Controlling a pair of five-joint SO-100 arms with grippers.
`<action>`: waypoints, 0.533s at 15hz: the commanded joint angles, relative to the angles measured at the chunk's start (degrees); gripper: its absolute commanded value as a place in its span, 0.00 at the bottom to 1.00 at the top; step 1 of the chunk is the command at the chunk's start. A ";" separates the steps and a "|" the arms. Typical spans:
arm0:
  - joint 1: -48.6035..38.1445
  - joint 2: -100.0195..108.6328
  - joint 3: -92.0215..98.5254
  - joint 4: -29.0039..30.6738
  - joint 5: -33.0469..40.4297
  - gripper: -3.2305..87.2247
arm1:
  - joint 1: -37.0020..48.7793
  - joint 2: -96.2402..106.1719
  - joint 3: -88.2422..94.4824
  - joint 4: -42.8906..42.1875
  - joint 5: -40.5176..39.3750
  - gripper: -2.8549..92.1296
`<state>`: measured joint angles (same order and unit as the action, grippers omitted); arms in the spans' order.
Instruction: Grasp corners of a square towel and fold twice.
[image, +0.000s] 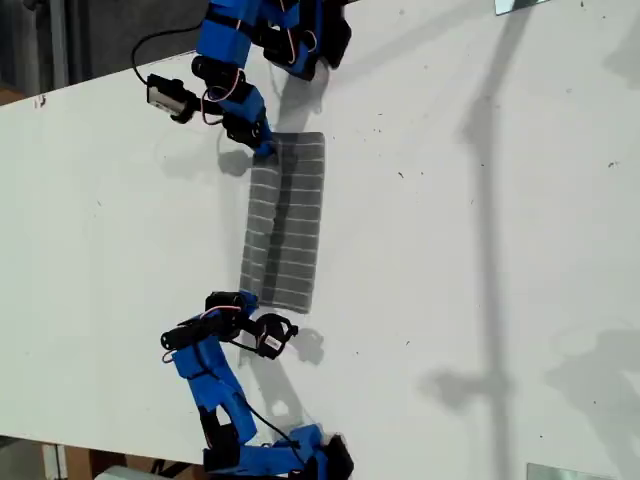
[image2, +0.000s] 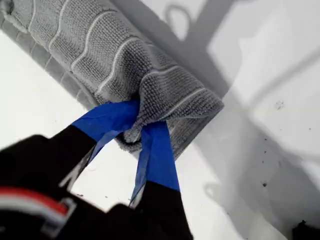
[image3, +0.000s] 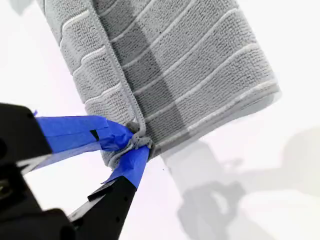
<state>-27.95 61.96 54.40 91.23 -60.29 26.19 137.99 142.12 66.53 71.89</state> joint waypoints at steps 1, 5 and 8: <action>4.22 5.19 -0.09 1.93 -2.11 0.03 | -4.48 5.89 -1.14 4.13 2.55 0.03; 12.39 5.01 0.62 1.23 -7.12 0.03 | -14.41 10.55 4.22 5.01 10.20 0.03; 15.03 5.36 8.70 -3.52 -10.63 0.03 | -22.32 13.10 8.17 3.60 17.31 0.03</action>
<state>-13.71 63.11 60.56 89.91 -69.61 6.24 150.12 150.29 70.49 87.19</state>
